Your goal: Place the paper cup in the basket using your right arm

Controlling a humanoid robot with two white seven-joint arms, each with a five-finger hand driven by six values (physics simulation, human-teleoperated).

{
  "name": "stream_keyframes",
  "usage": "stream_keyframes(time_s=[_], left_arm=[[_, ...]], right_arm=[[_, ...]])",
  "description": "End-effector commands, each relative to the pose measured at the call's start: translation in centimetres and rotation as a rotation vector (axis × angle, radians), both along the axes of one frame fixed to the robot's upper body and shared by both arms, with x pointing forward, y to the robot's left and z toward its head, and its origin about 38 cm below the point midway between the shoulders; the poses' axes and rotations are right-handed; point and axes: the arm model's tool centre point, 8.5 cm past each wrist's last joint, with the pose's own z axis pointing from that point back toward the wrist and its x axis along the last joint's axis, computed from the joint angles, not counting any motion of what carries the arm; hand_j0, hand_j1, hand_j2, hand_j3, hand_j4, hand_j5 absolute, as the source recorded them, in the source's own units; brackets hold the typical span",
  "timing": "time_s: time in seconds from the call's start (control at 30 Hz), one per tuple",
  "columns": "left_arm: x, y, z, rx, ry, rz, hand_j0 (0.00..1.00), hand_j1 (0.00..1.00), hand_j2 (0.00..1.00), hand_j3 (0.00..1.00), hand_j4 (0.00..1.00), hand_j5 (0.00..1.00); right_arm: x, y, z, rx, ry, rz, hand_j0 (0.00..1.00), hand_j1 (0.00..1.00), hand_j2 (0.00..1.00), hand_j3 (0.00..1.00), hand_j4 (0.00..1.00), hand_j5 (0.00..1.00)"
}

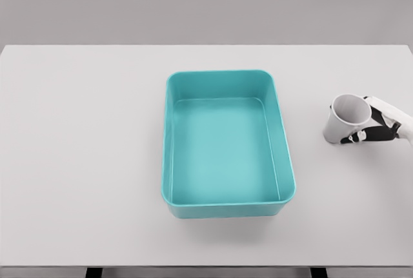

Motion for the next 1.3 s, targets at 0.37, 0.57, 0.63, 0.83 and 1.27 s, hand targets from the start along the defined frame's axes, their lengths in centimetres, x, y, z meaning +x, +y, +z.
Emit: stream_keyframes(time_s=[0.37,0.57,0.63,0.83,1.27], left_arm=[[0.0,0.0,0.0,0.001,0.0,0.0,1.0,1.0,1.0,1.0,1.0,1.0],[0.0,0.0,0.0,0.001,0.0,0.0,1.0,1.0,1.0,1.0,1.0,1.0],[0.0,0.0,0.0,0.001,0.0,0.0,1.0,1.0,1.0,1.0,1.0,1.0],[0.0,0.0,0.0,0.001,0.0,0.0,1.0,1.0,1.0,1.0,1.0,1.0],[0.0,0.0,0.0,0.001,0.0,0.0,1.0,1.0,1.0,1.0,1.0,1.0]], right_arm=[[1.5,1.9,5.2,0.058,-0.12,0.054,0.54,0.54,0.54,0.54,0.54,0.54],[2.0,5.4,10.6,0.114,-0.235,0.164,0.54,0.54,0.54,0.54,0.54,0.54],[2.0,7.3,11.9,0.122,-0.265,0.226,0.54,0.54,0.54,0.54,0.54,0.54],[1.3,11.9,13.8,0.14,-0.324,0.368,0.54,0.54,0.54,0.54,0.54,0.54],[2.2,21.7,14.5,0.192,-0.404,0.602,0.55,0.55,0.55,0.55,0.55,0.55]])
